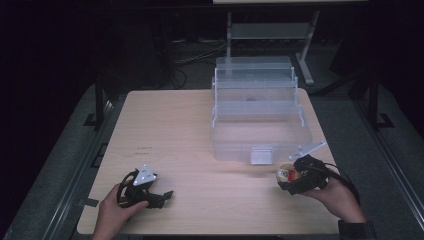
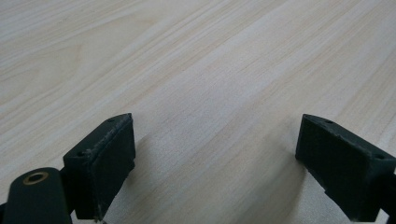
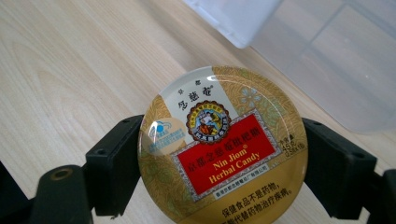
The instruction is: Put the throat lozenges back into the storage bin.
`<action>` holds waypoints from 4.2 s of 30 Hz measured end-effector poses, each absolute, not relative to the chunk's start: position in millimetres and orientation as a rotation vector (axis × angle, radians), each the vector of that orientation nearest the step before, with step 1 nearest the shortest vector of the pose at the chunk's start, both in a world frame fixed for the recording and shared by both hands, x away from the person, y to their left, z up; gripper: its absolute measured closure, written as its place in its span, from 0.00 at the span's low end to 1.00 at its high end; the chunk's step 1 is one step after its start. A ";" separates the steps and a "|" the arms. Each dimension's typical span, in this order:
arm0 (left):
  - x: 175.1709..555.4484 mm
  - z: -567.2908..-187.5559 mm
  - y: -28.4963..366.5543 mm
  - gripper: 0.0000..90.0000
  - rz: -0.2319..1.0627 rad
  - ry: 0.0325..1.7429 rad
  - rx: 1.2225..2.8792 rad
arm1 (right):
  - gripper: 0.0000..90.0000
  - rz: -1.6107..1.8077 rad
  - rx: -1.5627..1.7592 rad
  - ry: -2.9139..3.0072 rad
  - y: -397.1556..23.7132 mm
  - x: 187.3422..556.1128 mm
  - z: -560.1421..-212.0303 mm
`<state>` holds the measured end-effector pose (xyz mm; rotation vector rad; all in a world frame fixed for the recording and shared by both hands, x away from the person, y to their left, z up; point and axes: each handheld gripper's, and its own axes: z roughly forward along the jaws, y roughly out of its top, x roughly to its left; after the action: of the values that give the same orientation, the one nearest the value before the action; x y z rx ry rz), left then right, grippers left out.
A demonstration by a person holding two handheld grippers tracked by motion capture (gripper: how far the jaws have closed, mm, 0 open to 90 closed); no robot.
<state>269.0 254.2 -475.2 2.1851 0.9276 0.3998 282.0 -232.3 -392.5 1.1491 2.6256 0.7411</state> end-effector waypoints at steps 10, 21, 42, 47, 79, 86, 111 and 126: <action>269.0 -475.2 254.2 0.12 0.400 0.928 2.185 | 0.22 0.747 1.161 2.607 -242.8 283.0 -386.4; 269.0 -475.1 254.2 0.12 0.399 0.928 2.186 | 0.22 0.767 1.178 2.560 -256.6 286.5 -370.9; 269.1 -474.9 254.4 0.12 0.400 0.926 2.189 | 0.22 0.785 1.216 2.484 -270.4 310.6 -344.6; 269.1 -475.0 254.2 0.12 0.400 0.928 2.186 | 0.22 0.776 1.234 2.473 -273.2 321.3 -341.0; 269.0 -474.9 254.3 0.12 0.399 0.928 2.188 | 0.22 0.754 1.314 2.395 -267.8 379.5 -332.7; 269.0 -475.0 254.3 0.12 0.399 0.928 2.189 | 0.22 0.738 1.344 2.390 -267.6 390.3 -340.4; 269.0 -475.0 254.3 0.12 0.398 0.928 2.188 | 0.19 0.722 1.407 2.403 -268.3 403.4 -350.9; 269.0 -475.0 254.3 0.12 0.398 0.928 2.188 | 0.18 0.782 1.391 2.367 -276.7 388.0 -339.0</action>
<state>269.0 254.3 -475.0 2.1884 0.9281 0.3984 388.0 -276.7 -339.0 1.3913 2.3674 0.7823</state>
